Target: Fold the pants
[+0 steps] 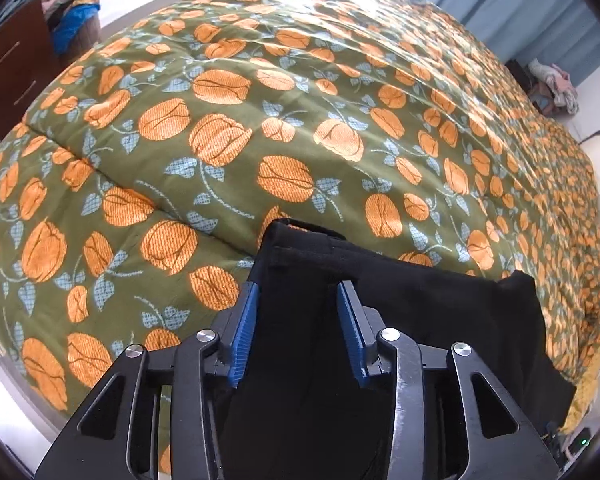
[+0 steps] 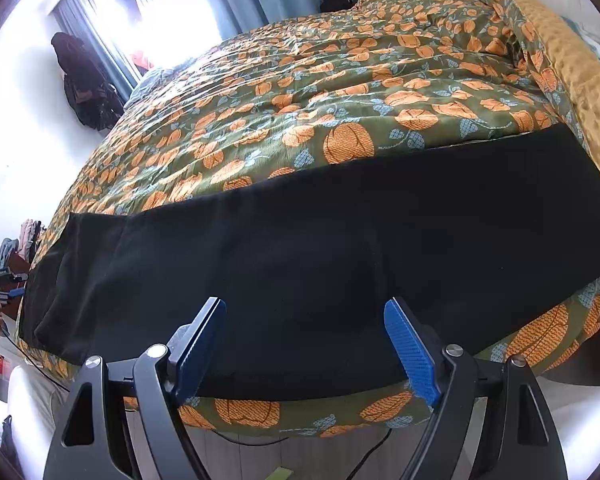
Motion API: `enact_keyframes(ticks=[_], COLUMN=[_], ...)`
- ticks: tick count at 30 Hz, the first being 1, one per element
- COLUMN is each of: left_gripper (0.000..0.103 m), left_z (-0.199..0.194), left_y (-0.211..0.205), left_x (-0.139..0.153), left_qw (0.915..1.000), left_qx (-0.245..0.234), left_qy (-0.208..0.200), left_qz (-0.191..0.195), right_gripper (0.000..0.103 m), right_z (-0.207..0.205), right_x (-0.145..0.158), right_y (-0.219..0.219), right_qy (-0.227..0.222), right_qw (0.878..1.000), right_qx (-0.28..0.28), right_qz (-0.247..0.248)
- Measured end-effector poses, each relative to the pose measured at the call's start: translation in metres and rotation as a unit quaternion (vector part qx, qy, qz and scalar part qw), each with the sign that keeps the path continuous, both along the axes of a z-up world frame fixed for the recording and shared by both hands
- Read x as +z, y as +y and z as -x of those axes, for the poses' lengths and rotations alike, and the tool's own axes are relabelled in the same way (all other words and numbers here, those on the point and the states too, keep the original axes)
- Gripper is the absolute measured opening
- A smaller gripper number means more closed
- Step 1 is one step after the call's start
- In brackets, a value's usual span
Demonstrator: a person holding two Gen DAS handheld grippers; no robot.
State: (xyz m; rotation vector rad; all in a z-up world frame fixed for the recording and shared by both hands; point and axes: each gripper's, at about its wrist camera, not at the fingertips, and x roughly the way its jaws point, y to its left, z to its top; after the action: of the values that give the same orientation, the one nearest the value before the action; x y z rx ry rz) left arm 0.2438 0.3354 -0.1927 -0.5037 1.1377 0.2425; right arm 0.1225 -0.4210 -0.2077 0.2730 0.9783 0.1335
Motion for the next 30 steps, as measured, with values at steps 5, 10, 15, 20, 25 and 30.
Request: enact_keyframes(ticks=[5,10,15,20,25,30], left_gripper=[0.001,0.001,0.001,0.015,0.067,0.072], left_z=[0.0,-0.018,-0.047,-0.035,-0.002,0.012], left_y=[-0.011,-0.017,-0.017,-0.029,-0.055,-0.137], left_x=[0.021,0.044,0.005,0.008,0.051,0.069], left_qw=[0.9978,0.993,0.9797,0.9679,0.9582,0.9646], left_qx=[-0.028,-0.03,-0.017,-0.012,-0.002,-0.075], left_qy=[-0.004,-0.021,0.035,0.039,-0.017,-0.073], left_qz=[-0.061,-0.113,-0.197,-0.248,-0.286,-0.242], right_gripper=[0.081,0.081,0.081,0.081,0.081,0.081], right_z=[0.001,-0.001,-0.001,0.003,0.0,0.0], right_x=[-0.001,-0.003,-0.002,0.002,-0.001,-0.001], right_y=[0.006,0.008,0.009,0.01,0.011,0.017], right_qy=[0.0,0.0,-0.002,-0.011,-0.009,-0.018], right_qw=[1.0,1.0,1.0,1.0,0.999,0.999], right_qx=[0.011,0.012,0.014,0.019,0.02,0.024], right_qz=[0.009,0.011,0.011,0.022,0.026,0.034])
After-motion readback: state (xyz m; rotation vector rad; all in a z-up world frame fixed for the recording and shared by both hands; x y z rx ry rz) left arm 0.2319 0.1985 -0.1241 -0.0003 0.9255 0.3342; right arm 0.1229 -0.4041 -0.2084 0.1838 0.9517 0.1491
